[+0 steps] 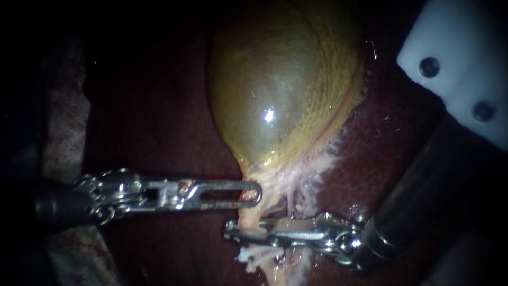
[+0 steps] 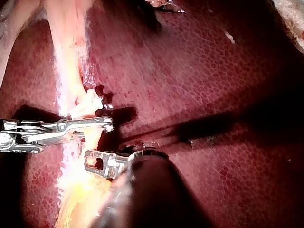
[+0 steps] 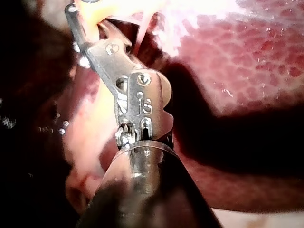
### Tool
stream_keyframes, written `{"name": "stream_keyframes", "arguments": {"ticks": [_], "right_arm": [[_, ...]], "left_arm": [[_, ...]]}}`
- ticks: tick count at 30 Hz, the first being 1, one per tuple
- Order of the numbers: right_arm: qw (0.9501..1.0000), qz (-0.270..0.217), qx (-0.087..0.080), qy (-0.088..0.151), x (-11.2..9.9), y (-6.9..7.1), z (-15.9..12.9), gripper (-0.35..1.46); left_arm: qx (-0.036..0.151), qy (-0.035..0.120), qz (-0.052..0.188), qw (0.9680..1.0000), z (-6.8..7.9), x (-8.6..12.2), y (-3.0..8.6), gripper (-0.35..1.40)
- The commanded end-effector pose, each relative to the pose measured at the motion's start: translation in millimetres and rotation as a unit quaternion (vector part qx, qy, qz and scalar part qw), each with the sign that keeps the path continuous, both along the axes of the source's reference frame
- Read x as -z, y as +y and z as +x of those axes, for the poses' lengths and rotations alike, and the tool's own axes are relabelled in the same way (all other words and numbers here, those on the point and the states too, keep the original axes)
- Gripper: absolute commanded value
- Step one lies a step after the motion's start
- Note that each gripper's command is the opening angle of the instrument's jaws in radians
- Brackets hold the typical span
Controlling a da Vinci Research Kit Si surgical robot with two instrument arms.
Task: Going back third clip left tube
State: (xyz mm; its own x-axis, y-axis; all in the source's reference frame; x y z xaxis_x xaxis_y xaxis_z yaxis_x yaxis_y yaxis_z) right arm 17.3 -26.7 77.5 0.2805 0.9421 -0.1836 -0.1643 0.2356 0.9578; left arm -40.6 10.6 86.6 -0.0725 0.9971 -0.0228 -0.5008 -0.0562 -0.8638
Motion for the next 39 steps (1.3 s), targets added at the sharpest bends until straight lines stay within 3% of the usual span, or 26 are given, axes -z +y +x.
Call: {"name": "stream_keyframes", "arguments": {"ticks": [1, 28, 39], "right_arm": [[1.0, 0.0, 0.0, 0.0, 0.0, 0.0, 0.0, -0.35], [1.0, 0.0, 0.002, 0.001, 0.2, 0.0, -0.3, -0.35], [0.9999, -0.014, 0.009, 0.005, 0.5, 0.0, -1.2, 0.18]], "left_arm": [[0.0, 0.0, 0.0, 1.0, 0.0, 0.0, 0.0, -0.35], [0.002, 0.002, 0.0, 1.0, 0.0, 0.1, 0.0, -0.35], [0.002, 0.002, 0.0, 1.0, -0.1, 0.1, 0.0, -0.35]]}}
